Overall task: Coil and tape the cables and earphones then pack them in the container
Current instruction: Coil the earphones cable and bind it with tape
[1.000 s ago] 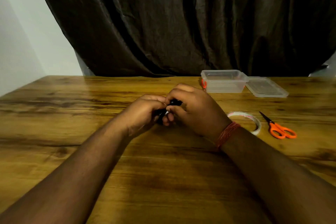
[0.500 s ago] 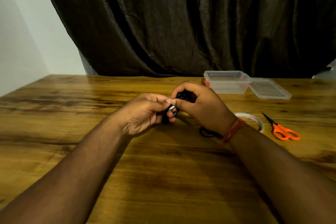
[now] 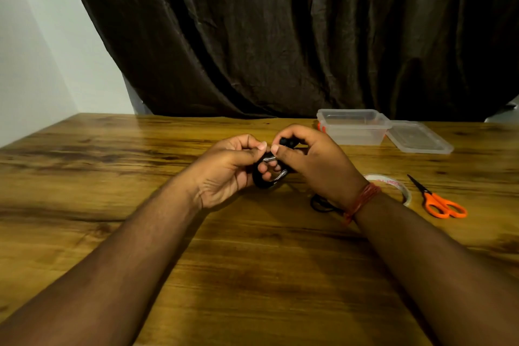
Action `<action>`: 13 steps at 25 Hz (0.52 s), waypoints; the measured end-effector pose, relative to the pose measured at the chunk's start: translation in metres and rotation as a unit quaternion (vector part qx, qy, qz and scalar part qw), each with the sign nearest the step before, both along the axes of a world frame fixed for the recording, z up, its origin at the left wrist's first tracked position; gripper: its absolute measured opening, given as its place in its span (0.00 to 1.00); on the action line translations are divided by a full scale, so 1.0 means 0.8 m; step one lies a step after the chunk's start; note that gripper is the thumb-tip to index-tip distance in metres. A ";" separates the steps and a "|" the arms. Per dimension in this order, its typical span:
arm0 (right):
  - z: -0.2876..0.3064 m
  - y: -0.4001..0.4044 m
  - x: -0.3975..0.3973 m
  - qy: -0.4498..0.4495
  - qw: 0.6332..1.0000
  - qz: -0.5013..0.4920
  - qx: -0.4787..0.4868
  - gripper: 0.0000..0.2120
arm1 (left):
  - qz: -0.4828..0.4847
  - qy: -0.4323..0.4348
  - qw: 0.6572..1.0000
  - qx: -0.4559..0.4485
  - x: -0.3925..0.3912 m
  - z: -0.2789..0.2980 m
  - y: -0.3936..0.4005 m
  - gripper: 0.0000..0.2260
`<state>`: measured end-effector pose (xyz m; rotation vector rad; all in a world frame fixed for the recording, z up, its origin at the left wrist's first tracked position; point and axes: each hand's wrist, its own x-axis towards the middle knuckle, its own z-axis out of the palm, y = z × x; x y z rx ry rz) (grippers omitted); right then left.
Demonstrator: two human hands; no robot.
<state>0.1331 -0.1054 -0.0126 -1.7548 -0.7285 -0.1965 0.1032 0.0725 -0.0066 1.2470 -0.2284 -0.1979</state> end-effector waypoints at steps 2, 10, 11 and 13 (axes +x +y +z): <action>0.001 0.000 0.000 0.015 1.000 0.003 0.013 0.02 | 0.007 -0.008 1.000 0.001 0.002 -0.001 -0.001 0.04; 0.001 -0.004 -0.003 0.067 0.995 0.070 0.033 0.11 | 0.038 -0.021 0.999 0.029 0.006 -0.005 -0.001 0.05; 0.001 -0.005 -0.002 0.077 0.993 0.082 0.038 0.10 | 0.041 -0.022 0.999 0.026 0.006 -0.004 -0.001 0.04; 0.000 -0.007 0.001 0.078 0.993 0.079 0.040 0.08 | 0.042 -0.026 0.998 0.026 0.006 -0.002 0.000 0.04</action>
